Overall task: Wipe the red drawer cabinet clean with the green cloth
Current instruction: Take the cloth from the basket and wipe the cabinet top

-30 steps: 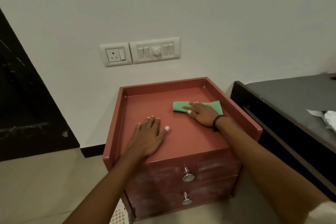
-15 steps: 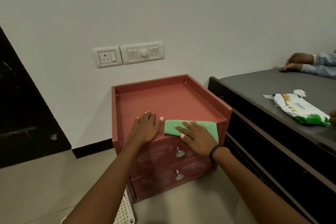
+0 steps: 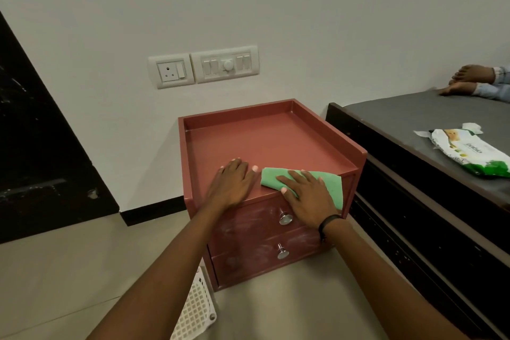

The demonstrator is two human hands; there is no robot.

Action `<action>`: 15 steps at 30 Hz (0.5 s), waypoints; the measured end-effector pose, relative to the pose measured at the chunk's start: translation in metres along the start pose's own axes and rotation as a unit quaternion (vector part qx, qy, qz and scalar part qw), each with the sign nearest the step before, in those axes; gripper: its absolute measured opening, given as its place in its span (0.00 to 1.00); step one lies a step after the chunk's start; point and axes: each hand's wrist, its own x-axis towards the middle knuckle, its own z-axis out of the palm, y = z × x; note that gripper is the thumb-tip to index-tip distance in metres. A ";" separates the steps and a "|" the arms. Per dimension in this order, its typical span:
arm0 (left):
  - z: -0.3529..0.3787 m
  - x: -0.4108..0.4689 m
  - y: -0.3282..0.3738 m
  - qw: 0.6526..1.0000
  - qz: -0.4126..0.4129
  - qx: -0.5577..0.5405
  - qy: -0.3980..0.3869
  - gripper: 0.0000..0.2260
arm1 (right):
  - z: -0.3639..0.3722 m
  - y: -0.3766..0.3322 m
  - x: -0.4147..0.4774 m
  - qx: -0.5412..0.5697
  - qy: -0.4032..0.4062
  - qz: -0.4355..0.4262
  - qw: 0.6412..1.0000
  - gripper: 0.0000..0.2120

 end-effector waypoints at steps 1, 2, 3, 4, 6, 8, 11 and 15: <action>0.001 0.000 0.000 1.000 -0.001 0.003 -0.001 0.33 | 0.003 0.001 -0.001 0.008 0.019 0.003 1.000 0.20; 0.002 0.000 0.001 1.000 -0.005 0.005 -0.003 0.34 | 0.007 0.002 -0.004 0.017 0.039 0.005 0.999 0.19; 0.002 0.000 0.001 1.000 -0.008 0.007 -0.003 0.35 | 0.011 0.003 -0.005 0.023 0.058 0.007 0.998 0.19; 0.002 0.002 0.001 1.000 -0.008 0.008 -0.002 0.35 | 0.015 0.003 -0.005 0.025 0.074 0.006 0.997 0.19; 0.002 0.001 0.002 1.000 0.004 0.011 -0.009 0.36 | 0.024 0.005 -0.005 0.019 0.099 -0.001 0.995 0.20; 0.001 -0.007 0.001 0.999 0.021 0.029 -0.023 0.36 | 0.027 0.007 -0.009 0.012 0.128 -0.014 0.992 0.20; -0.012 -0.023 -0.009 0.997 -0.008 0.071 -0.001 0.36 | 0.008 0.010 -0.004 0.010 0.141 -0.070 0.987 0.19; -0.025 -0.042 -0.007 0.988 -0.041 0.145 0.017 0.38 | -0.019 0.014 0.011 -0.005 0.049 -0.127 0.991 0.19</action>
